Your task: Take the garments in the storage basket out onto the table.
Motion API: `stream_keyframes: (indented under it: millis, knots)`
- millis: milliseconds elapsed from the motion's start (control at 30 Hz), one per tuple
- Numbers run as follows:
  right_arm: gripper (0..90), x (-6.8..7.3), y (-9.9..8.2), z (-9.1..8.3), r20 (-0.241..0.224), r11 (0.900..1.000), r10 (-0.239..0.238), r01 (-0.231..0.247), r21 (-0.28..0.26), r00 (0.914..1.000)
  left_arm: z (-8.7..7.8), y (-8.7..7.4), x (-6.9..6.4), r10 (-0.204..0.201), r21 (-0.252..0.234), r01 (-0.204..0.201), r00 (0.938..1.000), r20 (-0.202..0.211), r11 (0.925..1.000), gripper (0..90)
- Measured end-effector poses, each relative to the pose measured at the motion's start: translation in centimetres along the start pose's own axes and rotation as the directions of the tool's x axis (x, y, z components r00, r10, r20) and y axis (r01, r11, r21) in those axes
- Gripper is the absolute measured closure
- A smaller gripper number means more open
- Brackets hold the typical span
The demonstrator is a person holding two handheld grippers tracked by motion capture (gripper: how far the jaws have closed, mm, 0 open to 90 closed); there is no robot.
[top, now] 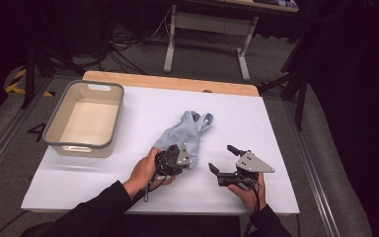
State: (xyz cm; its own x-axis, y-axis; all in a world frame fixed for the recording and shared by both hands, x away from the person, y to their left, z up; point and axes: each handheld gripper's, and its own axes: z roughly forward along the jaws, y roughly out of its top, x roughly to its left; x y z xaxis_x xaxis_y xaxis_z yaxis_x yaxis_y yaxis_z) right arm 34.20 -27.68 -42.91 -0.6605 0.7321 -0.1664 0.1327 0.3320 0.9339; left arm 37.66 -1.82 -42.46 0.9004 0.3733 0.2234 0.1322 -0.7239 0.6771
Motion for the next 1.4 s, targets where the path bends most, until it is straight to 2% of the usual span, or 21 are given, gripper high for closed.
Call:
stream_keyframes:
  millis: [67, 167, 200, 267, 333, 467, 533, 567, 600, 633, 700, 733, 867, 933, 1000, 1067, 1100, 1133, 1267, 1333, 1400]
  knots:
    - [10.5, 0.0, 0.0, 0.0, 0.003, 1.0, 0.003, -0.003, 0.001, 1.0, -0.9, 0.0, 0.4, -0.004, -0.048, 0.004, 0.9999, -0.016, 0.9988, 83.3]
    - [10.5, 0.0, 0.0, 0.0, 0.004, 1.0, 0.001, -0.001, 0.002, 1.0, -2.3, -0.1, 1.1, -0.04, -0.101, 0.035, 0.9981, -0.047, 0.9943, 83.5]
    - [10.5, 0.0, 0.0, 0.1, 0.005, 1.0, 0.001, -0.001, 0.001, 1.0, -2.6, -0.2, 1.3, -0.041, -0.129, 0.035, 0.998, -0.049, 0.991, 83.5]
    - [10.5, -0.1, 0.0, 0.2, 0.003, 1.0, 0.008, -0.008, 0.004, 1.0, -3.5, -0.4, 1.7, -0.051, -0.149, 0.04, 0.9966, -0.065, 0.988, 83.6]
    - [10.5, -0.1, -0.1, 0.5, 0.001, 1.0, 0.005, -0.005, 0.008, 1.0, -4.5, -0.7, 2.3, -0.068, -0.182, 0.051, 0.9941, -0.085, 0.9819, 83.6]
    - [11.4, -0.2, 0.0, 1.1, -0.008, 0.9999, 0.008, -0.008, 0.015, 0.9999, -5.7, -1.2, 3.3, -0.095, -0.213, 0.07, 0.9893, -0.11, 0.9745, 83.7]
    - [12.9, -0.2, 0.2, 1.5, -0.02, 0.9996, 0.021, -0.021, 0.017, 0.9996, -6.1, -1.6, 3.8, -0.108, -0.213, 0.082, 0.9873, -0.116, 0.9736, 83.7]
    - [13.8, -0.2, 0.2, 1.8, -0.025, 0.9995, 0.018, -0.018, 0.026, 0.9995, -6.4, -1.8, 4.1, -0.113, -0.218, 0.082, 0.9848, -0.132, 0.9724, 83.7]
    - [17.2, -0.2, 0.3, 2.1, -0.032, 0.9994, 0.015, -0.014, 0.03, 0.9994, -6.7, -2.0, 4.3, -0.117, -0.214, 0.086, 0.984, -0.135, 0.973, 83.8]
    - [20.5, -0.2, 0.4, 2.4, -0.049, 0.9991, 0.021, -0.019, 0.038, 0.9986, -6.9, -2.2, 4.4, -0.105, -0.212, 0.073, 0.9842, -0.143, 0.9745, 83.8]
    - [23.5, -0.3, 0.5, 2.9, -0.066, 0.9984, 0.029, -0.026, 0.051, 0.9974, -7.3, -2.5, 4.6, -0.098, -0.213, 0.064, 0.9835, -0.152, 0.975, 83.8]
    - [24.2, -0.4, 0.6, 3.3, -0.09, 0.9982, 0.028, -0.023, 0.056, 0.9956, -7.5, -2.6, 4.7, -0.1, -0.213, 0.067, 0.9838, -0.149, 0.9747, 83.9]
    - [24.9, -0.8, 1.2, 4.9, -0.127, 0.9947, 0.063, -0.052, 0.089, 0.9898, -7.8, -3.4, 5.1, -0.106, -0.212, 0.07, 0.9813, -0.161, 0.9746, 83.9]
    - [25.2, -1.1, 1.5, 6.0, -0.174, 0.993, 0.089, -0.074, 0.093, 0.9807, -7.9, -3.8, 5.2, -0.117, -0.212, 0.08, 0.9792, -0.166, 0.974, 83.9]
    - [25.0, -1.4, 1.7, 7.1, -0.201, 0.9895, 0.115, -0.094, 0.11, 0.9729, -8.0, -4.1, 5.3, -0.123, -0.215, 0.085, 0.978, -0.169, 0.9729, 83.9]
    - [24.8, -1.4, 2.0, 8.5, -0.21, 0.9878, 0.113, -0.087, 0.129, 0.9713, -8.0, -4.4, 5.4, -0.128, -0.219, 0.088, 0.9759, -0.177, 0.9718, 83.9]
    - [24.8, -1.4, 2.0, 8.5, -0.21, 0.9878, 0.113, -0.087, 0.129, 0.9713, -8.0, -4.4, 5.4, -0.128, -0.219, 0.088, 0.9759, -0.177, 0.9718, 83.9]
    - [22.8, -1.2, 2.4, 10.0, -0.229, 0.9847, 0.107, -0.071, 0.159, 0.9676, -8.0, -4.6, 5.5, -0.126, -0.22, 0.085, 0.9754, -0.181, 0.9717, 83.9]
    - [20.9, -1.0, 2.6, 11.7, -0.234, 0.9796, 0.12, -0.076, 0.186, 0.9648, -8.0, -4.9, 5.5, -0.122, -0.219, 0.08, 0.9748, -0.187, 0.9725, 83.9]
    - [18.1, -1.0, 2.7, 12.6, -0.244, 0.9747, 0.156, -0.109, 0.195, 0.957, -8.0, -5.0, 5.5, -0.118, -0.22, 0.074, 0.9739, -0.194, 0.9728, 83.9]
    - [17.1, -0.9, 2.7, 13.3, -0.269, 0.9674, 0.192, -0.136, 0.213, 0.9436, -8.1, -5.1, 5.6, -0.121, -0.222, 0.076, 0.9733, -0.195, 0.9722, 83.9]
